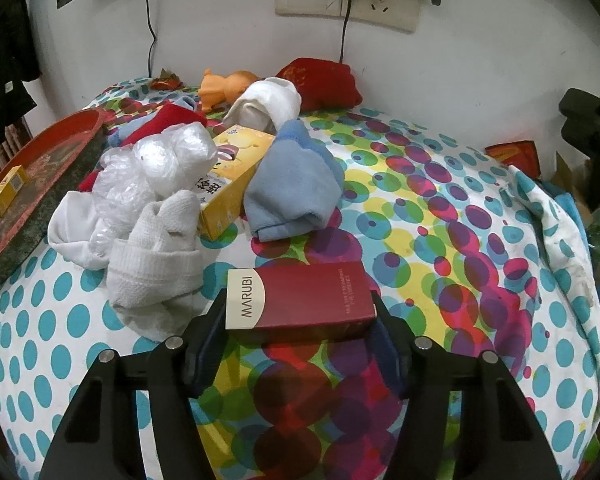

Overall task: Organize objects
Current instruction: 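Lower the yellow box onto the red tray and open the left gripper, then carry the red MARUBI box over the red tray with the right gripper, then lower the red box onto the tray and open the right gripper, then grasp the white sock with the right gripper while the left gripper grasps a white sock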

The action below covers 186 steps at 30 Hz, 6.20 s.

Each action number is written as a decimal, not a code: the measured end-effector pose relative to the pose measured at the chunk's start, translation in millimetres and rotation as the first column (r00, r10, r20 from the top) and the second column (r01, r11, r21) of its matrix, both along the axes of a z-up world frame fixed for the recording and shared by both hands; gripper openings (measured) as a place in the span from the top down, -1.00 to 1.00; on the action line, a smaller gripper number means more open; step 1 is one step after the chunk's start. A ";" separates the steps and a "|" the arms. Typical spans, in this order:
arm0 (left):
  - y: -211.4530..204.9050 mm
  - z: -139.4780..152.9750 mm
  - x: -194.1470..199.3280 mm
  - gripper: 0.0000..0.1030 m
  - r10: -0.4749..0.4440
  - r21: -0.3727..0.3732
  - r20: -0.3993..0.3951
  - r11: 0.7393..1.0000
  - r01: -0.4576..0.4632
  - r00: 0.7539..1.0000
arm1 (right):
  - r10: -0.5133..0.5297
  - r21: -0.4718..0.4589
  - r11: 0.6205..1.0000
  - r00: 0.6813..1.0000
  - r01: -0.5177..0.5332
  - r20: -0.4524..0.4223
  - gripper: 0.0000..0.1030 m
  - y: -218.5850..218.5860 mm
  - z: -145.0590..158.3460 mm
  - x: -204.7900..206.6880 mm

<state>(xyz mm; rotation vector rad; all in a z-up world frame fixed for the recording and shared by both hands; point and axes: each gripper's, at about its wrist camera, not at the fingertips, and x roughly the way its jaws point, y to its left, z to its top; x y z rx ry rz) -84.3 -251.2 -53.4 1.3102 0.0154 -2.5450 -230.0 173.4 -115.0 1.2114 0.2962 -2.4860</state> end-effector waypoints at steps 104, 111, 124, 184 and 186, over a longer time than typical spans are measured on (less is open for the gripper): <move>-43.5 20.7 71.4 -0.12 0.142 0.071 -0.063 0.988 -0.138 0.988 | 0.240 0.074 0.968 0.970 -0.241 0.024 -0.50 -321.5 30.2 61.3; -35.6 18.8 69.7 -0.12 0.125 0.066 -0.060 0.990 -0.121 0.990 | 0.242 0.008 0.970 0.970 -0.242 -0.008 -0.50 -297.7 44.2 75.6; -1.0 19.6 68.5 -0.12 0.053 0.011 -0.078 0.999 -0.053 0.996 | 0.111 -0.044 0.992 0.992 -0.114 -0.058 -0.50 -190.1 59.1 81.2; 266.9 -31.3 -95.3 -0.33 -0.518 0.096 -0.010 0.851 0.516 0.855 | -0.108 -0.029 0.994 0.994 0.108 0.005 0.36 -8.5 4.5 13.2; 267.4 -36.4 -101.9 -0.33 -0.511 0.086 0.009 0.857 0.508 0.860 | -0.107 -0.031 0.994 0.994 0.107 0.006 0.34 -9.9 4.4 13.5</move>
